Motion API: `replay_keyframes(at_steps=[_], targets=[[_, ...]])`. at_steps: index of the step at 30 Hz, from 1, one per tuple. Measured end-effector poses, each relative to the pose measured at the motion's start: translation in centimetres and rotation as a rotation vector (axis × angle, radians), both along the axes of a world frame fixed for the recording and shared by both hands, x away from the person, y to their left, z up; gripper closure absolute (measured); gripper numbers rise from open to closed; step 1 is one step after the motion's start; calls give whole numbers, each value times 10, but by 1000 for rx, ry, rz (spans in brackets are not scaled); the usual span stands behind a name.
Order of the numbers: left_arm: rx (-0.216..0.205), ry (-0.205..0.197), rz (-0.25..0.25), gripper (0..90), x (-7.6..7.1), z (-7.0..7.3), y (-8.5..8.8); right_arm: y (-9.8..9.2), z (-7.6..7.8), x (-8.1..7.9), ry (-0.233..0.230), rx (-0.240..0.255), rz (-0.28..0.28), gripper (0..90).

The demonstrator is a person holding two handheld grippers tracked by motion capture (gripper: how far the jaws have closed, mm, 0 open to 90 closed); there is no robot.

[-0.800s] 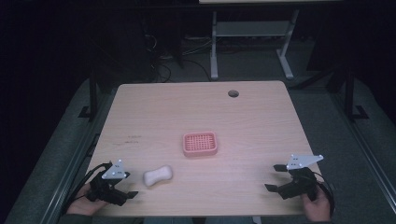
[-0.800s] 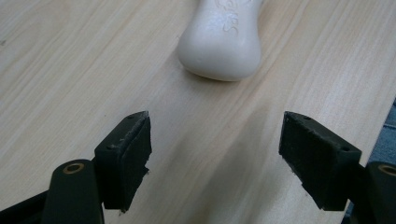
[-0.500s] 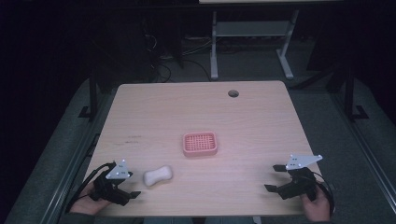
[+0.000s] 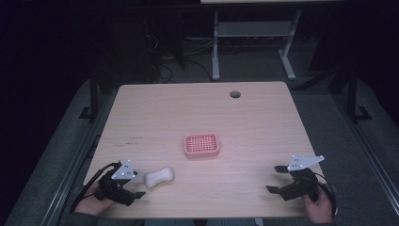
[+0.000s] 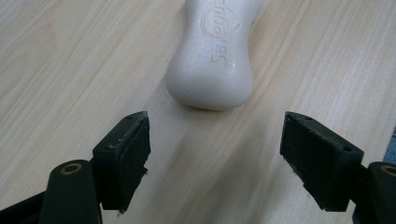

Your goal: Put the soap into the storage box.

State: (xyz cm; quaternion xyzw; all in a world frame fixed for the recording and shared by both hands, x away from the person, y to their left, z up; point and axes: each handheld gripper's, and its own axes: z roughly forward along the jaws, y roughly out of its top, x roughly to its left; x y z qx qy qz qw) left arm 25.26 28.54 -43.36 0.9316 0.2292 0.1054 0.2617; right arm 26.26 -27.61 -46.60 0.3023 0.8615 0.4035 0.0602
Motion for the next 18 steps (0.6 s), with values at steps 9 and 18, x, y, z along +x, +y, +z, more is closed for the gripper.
replay_keyframes(at_steps=[9,18], targets=[[10,-5,-17,240,3,0,-7,0,0,1,1,0,2,142],[3,-6,-24,240,5,1,-11,0,0,1,1,0,5,142]])
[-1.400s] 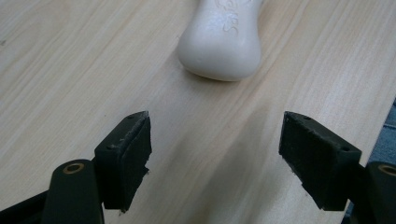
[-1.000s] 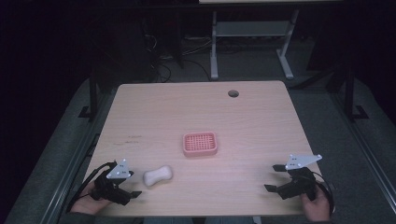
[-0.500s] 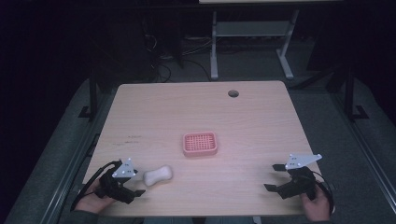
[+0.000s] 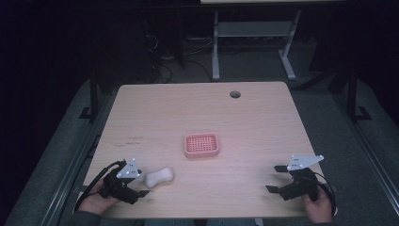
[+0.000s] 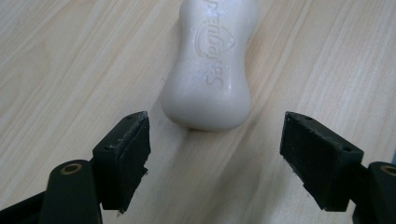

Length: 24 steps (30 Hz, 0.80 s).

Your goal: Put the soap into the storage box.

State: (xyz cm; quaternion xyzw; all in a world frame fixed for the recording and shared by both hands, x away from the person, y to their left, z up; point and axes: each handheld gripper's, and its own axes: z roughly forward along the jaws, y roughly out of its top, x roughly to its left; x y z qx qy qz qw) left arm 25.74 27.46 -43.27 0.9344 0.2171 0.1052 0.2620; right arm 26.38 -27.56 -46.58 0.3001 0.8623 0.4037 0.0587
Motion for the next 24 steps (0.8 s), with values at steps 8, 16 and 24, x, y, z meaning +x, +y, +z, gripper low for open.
replay_keyframes(at_steps=[8,16,24], targets=[[3,-3,-11,240,3,-1,-6,0,0,1,1,-3,4,142],[4,-2,-22,240,7,0,-12,1,0,1,0,-3,6,142],[8,4,-32,240,11,-2,-18,4,-1,3,3,-8,12,142]])
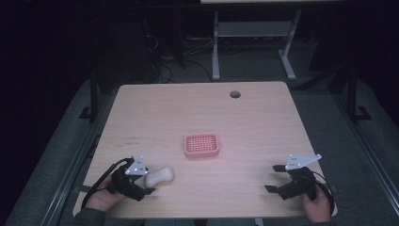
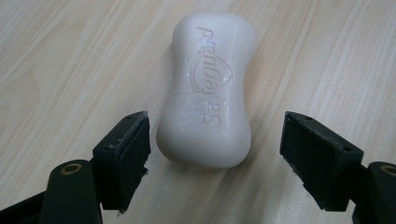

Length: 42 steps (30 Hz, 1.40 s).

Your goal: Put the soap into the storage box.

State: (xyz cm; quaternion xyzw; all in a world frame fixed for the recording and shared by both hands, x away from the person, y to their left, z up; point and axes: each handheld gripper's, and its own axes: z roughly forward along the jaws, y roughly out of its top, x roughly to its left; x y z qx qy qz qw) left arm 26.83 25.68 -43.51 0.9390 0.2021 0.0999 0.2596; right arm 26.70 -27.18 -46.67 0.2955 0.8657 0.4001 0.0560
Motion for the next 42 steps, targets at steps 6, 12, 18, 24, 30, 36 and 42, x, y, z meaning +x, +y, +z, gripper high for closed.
replay_keyframes(at_steps=[6,12,18,24,30,36,42], targets=[[-10,1,-11,242,1,1,-3,1,0,1,2,-4,1,141],[-19,10,-8,242,7,0,-5,2,0,1,4,-5,2,142],[-15,16,-19,242,13,-1,-11,2,0,1,3,-5,2,141],[-9,25,-25,242,16,-3,-15,2,0,0,5,-4,2,142],[-9,35,-31,242,22,-4,-18,2,0,0,4,-3,1,141],[-9,43,-39,250,25,-5,-21,2,0,0,4,-3,0,141],[-15,56,-49,303,27,-6,-22,2,0,0,1,-3,4,142]])
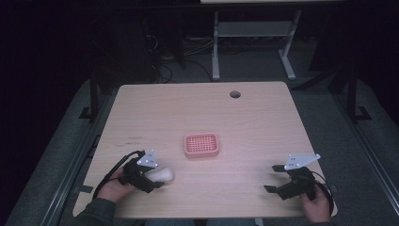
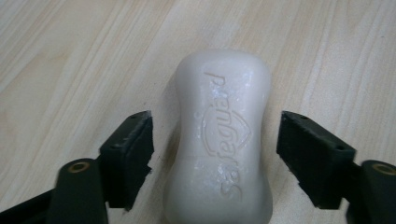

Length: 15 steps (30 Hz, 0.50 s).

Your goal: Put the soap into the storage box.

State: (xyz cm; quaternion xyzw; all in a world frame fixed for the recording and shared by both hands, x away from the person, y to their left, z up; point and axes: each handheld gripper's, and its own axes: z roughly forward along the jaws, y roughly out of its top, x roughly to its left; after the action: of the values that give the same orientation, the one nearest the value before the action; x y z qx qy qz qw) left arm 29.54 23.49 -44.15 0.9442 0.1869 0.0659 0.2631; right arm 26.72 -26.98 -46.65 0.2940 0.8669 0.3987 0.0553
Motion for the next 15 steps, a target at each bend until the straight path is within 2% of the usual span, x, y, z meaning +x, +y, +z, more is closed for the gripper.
replay_keyframes(at_steps=[7,15], targets=[[7,14,-9,323,3,-2,-3,0,0,0,0,1,0,141],[20,24,-17,393,6,-5,-5,0,0,0,-3,1,-1,142]])
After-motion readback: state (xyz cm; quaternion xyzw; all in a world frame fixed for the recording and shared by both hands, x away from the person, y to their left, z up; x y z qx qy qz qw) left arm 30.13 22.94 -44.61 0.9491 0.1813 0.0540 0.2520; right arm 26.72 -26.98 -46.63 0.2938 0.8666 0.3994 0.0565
